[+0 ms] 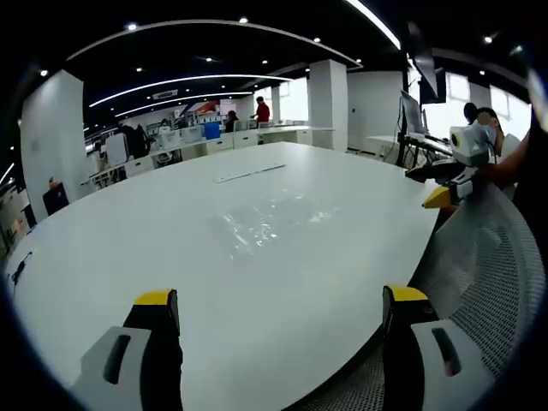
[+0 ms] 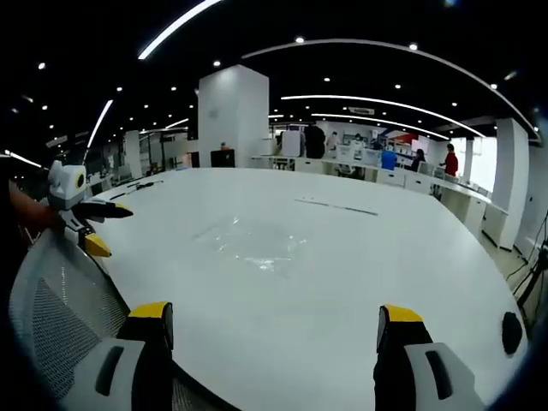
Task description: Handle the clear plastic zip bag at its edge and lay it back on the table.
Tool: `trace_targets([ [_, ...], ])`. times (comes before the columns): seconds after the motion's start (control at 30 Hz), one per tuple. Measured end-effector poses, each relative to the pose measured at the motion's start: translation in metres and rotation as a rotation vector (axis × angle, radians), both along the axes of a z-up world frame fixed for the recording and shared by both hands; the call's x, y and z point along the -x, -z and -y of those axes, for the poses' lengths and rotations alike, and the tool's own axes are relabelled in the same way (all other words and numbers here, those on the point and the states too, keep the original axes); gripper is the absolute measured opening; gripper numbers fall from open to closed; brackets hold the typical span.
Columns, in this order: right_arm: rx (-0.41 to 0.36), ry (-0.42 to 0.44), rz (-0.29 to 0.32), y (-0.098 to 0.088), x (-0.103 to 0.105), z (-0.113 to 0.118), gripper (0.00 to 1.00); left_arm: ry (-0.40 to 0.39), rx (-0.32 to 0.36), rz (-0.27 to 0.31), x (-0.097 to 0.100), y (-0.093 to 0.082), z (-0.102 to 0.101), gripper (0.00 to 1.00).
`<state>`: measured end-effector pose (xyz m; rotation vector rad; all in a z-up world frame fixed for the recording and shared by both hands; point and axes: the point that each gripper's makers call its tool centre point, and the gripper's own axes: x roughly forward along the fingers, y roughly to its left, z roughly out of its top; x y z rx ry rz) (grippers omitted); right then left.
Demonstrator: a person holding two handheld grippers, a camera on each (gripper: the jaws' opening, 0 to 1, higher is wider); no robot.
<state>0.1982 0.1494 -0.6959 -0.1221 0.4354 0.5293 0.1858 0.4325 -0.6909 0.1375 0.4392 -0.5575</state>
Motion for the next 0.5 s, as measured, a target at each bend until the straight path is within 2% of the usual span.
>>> trace_targets([
  [0.5,-0.006,0.005,0.003,-0.0009,-0.0001,0.0001,1.00,-0.001,0.002,0.000,-0.0011,0.0022,-0.0032,0.99],
])
